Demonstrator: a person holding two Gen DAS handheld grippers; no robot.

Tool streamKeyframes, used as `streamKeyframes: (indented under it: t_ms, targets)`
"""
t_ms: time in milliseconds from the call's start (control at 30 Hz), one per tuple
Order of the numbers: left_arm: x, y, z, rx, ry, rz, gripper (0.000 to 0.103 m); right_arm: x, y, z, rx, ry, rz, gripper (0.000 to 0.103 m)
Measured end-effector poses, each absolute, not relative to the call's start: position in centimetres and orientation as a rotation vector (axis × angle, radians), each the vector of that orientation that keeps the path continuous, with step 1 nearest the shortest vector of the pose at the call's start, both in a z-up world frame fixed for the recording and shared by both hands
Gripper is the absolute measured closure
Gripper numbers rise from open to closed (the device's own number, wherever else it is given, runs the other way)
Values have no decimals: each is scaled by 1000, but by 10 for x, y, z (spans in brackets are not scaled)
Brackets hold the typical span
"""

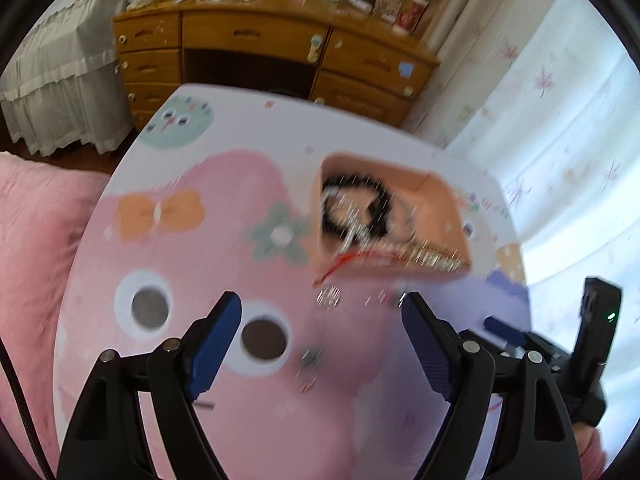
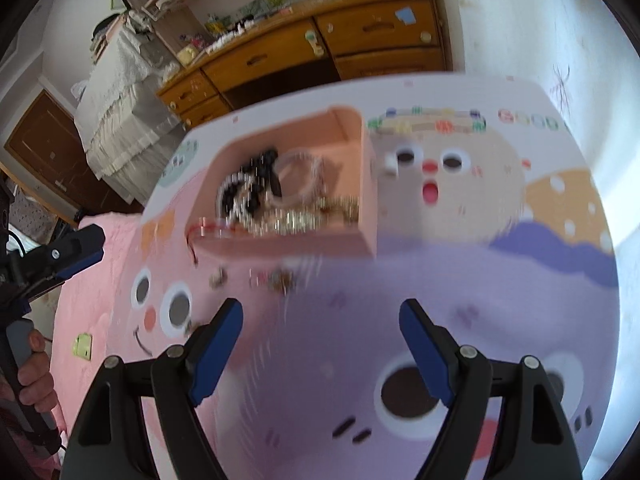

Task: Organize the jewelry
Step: 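Open both grippers to drop the comb and pearl strand into the box, then grasp a flower earring with the left gripper while the right gripper grasps another flower earring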

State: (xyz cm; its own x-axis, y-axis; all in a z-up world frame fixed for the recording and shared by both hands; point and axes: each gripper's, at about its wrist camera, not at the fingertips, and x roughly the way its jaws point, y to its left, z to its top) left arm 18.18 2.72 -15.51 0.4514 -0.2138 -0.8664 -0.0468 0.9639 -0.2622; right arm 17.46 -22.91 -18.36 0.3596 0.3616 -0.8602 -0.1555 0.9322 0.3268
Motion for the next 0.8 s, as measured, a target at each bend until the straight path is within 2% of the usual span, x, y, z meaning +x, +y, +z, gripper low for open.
streamKeyframes:
  t_ms: [200, 400, 533, 633, 700, 767, 800]
  targets:
    - [151, 20, -177, -142, 1151, -104, 22, 152, -218, -190, 44, 1149, 362, 22]
    - [132, 8, -191, -55, 1162, -158, 22, 137, -194, -195, -291, 1051, 372, 22]
    - [131, 3, -199, -15, 1147, -172, 23, 139, -189, -201, -315, 1026, 412, 22]
    - [135, -1, -205, 12, 1124, -173, 30, 145, -184, -206, -301, 999, 429, 26]
    - [141, -2, -210, 27, 1122, -179, 40, 149, -179, -208, -300, 984, 429, 29]
    - [147, -4, -216, 36, 1129, -196, 60, 154, -174, -211, -294, 976, 433, 34]
    - [151, -5, -220, 45, 1141, -208, 65, 158, -170, -213, -295, 979, 434, 39]
